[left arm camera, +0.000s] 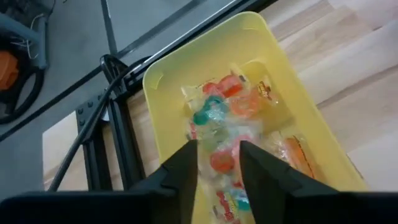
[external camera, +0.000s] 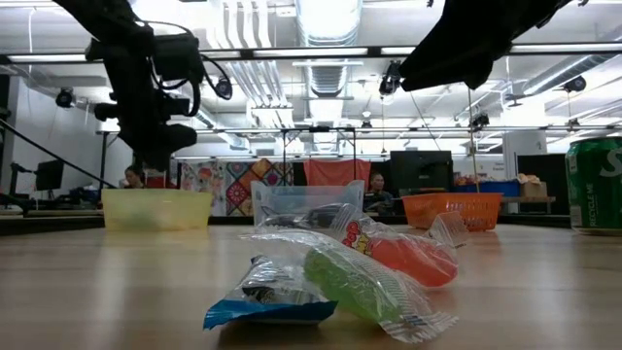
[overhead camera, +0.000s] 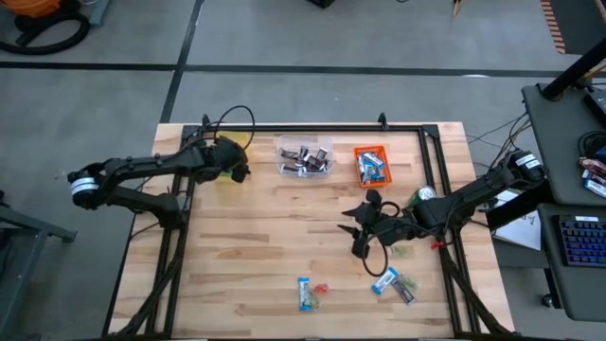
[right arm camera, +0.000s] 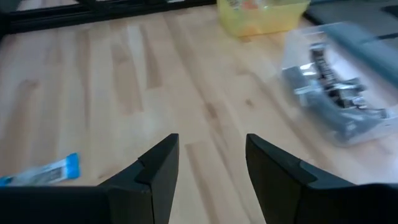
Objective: Organize candy in baskets
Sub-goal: Put the white chocolate bar chocolate into the orange bin
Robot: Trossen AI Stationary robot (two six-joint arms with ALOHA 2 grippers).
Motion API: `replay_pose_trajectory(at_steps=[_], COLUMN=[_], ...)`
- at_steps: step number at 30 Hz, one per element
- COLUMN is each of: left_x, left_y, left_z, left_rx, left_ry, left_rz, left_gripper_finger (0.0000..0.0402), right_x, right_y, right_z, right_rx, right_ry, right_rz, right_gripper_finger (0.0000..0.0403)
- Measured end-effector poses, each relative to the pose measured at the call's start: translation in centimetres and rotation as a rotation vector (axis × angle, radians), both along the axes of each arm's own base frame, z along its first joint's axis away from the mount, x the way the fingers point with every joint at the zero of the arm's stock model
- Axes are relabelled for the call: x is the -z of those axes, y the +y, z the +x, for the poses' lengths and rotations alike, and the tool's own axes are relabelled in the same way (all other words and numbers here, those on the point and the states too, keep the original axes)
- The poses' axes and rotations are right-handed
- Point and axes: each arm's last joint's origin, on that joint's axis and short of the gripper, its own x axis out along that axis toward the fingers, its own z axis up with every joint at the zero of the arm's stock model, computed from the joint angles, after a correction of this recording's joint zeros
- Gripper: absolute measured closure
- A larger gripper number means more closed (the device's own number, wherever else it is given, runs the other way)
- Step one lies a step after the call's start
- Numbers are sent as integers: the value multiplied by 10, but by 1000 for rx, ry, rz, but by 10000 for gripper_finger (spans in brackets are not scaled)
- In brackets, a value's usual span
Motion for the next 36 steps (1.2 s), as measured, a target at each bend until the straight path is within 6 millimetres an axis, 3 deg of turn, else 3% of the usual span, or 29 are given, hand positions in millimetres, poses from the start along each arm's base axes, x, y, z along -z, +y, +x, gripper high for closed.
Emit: replay_pose_trajectory(at_steps=[5, 9, 13, 20, 23, 28, 32, 36], left_x=[-2, -8, -13, -23, -24, -19, -14, -8], left_y=[-6, -25, -61, -138, -168, -202, -216, -223], left_z=[2, 15, 33, 54, 58, 60, 65, 75], left_rx=[35, 148, 333, 641, 717, 787, 803, 785], left_ry=[-64, -203, -311, -508, -575, -620, -622, -617], left_rz=[-66, -148, -152, -94, -48, -7, -4, -21], left_gripper_finger=[268, 258, 260, 268, 269, 269, 269, 269], right_x=[-2, -9, -5, 25, 32, 33, 37, 37], right_y=[4, 8, 14, 24, 33, 51, 66, 79], right_z=[1, 3, 3, -6, -9, -18, -33, -41], right_rx=[-93, -165, -212, -162, -157, -388, -553, -588], right_ry=[19, 33, 129, 516, 672, 829, 909, 895], right_rz=[90, 205, 411, 633, 617, 382, 248, 206], right_gripper_finger=[231, 237, 248, 266, 273, 280, 280, 277])
